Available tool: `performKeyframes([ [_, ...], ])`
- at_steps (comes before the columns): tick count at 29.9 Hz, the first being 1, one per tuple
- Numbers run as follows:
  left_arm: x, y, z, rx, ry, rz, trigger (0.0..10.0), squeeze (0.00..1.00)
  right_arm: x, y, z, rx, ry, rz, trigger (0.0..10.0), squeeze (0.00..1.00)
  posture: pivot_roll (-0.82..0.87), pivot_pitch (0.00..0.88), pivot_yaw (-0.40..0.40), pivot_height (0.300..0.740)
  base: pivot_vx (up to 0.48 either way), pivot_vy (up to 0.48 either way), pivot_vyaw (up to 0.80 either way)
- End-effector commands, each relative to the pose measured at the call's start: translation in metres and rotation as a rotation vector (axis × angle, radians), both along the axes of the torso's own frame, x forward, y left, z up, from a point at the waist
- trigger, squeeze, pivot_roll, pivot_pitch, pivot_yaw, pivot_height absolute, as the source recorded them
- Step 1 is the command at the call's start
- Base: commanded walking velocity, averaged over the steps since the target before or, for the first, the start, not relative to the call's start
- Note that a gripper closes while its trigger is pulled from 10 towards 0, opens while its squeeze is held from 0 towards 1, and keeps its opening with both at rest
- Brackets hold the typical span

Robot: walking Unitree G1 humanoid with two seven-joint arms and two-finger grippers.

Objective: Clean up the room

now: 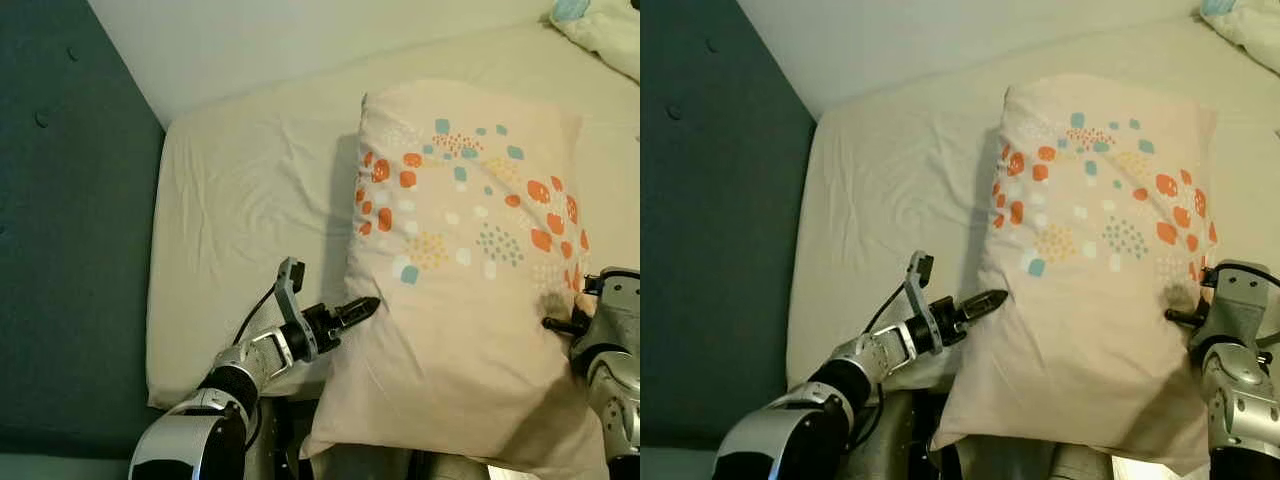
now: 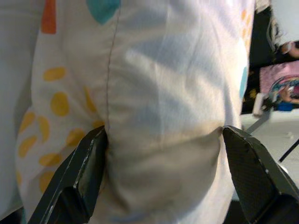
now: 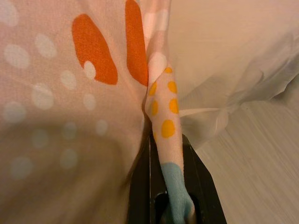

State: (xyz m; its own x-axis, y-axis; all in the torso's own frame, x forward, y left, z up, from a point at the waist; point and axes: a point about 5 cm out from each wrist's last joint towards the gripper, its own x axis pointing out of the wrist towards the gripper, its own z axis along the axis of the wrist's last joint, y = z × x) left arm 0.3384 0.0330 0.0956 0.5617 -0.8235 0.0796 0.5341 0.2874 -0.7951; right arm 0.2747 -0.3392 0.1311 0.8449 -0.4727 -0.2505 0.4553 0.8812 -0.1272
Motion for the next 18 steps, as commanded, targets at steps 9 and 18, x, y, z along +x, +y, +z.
performKeyframes([
  [9,-0.006,-0.009,0.003,-0.03,-0.043,-0.055,10.0,1.0,-0.009,-0.003,-0.011,0.021,0.034,-0.039,0.0,0.0,-0.14,0.347,0.178,0.601,0.0,0.0,0.0],
  [18,-0.015,-0.029,0.007,0.057,-0.209,-0.104,7.2,0.89,-0.004,0.002,-0.012,0.025,0.032,-0.021,0.0,0.0,-0.14,0.345,0.175,0.601,0.0,0.0,0.0],
])
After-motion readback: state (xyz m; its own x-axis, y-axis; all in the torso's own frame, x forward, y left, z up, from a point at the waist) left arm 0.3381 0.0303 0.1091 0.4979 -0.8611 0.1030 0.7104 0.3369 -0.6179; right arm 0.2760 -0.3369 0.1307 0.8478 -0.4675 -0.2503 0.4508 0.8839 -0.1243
